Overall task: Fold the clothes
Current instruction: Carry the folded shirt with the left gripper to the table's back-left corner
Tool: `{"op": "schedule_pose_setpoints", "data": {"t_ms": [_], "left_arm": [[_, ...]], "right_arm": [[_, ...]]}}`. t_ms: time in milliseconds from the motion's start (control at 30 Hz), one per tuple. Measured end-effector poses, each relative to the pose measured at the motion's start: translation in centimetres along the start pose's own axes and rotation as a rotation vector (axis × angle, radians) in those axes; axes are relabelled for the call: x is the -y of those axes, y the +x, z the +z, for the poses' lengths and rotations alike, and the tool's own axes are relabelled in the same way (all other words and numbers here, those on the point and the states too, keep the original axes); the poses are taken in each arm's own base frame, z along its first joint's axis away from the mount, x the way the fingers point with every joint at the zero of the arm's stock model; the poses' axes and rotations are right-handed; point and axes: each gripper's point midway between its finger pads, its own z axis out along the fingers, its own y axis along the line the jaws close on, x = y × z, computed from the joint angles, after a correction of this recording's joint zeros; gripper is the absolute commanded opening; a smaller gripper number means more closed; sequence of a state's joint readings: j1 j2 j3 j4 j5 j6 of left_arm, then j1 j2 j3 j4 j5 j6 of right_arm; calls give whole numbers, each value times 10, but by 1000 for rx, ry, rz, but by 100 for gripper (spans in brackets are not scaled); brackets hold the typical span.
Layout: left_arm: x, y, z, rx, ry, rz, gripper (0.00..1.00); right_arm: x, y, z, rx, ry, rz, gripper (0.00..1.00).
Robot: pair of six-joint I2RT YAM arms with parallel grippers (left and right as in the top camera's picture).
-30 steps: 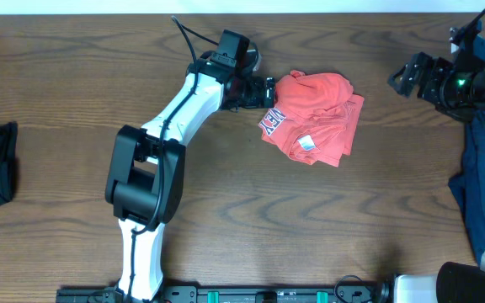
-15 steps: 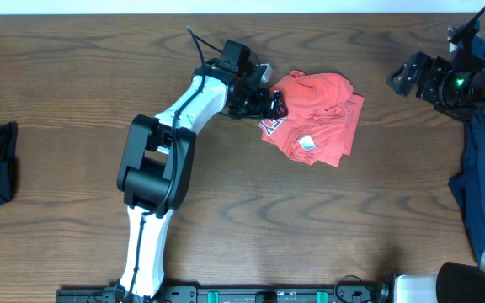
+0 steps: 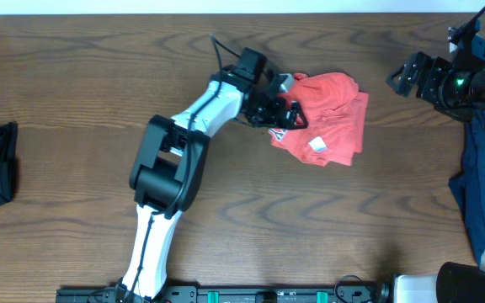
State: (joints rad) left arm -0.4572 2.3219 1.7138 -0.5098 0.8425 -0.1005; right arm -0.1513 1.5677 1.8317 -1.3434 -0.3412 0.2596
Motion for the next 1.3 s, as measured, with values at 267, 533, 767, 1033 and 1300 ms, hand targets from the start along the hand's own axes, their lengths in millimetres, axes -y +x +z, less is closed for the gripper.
{"op": "schedule_pose_setpoints", "data": {"t_ms": [267,533,767,1033,1300], "left_arm": [[16,5,32,-15,26,8,10],[7,-3,37,24,18,-52,6],[-1,-20,27,90,3,-85,6],[-20,-75,-85,352,-125,-126,6],[-63,-103,-239,654,-245,-211,6]], "right_arm": [[0,2,0,-8,2,3,99],[2,6,0,-24,6,9,99],[2,7,0,-28,7,10,99],[2,7,0,-27,7,10,99],[2,7,0,-28,7,10,99]]}}
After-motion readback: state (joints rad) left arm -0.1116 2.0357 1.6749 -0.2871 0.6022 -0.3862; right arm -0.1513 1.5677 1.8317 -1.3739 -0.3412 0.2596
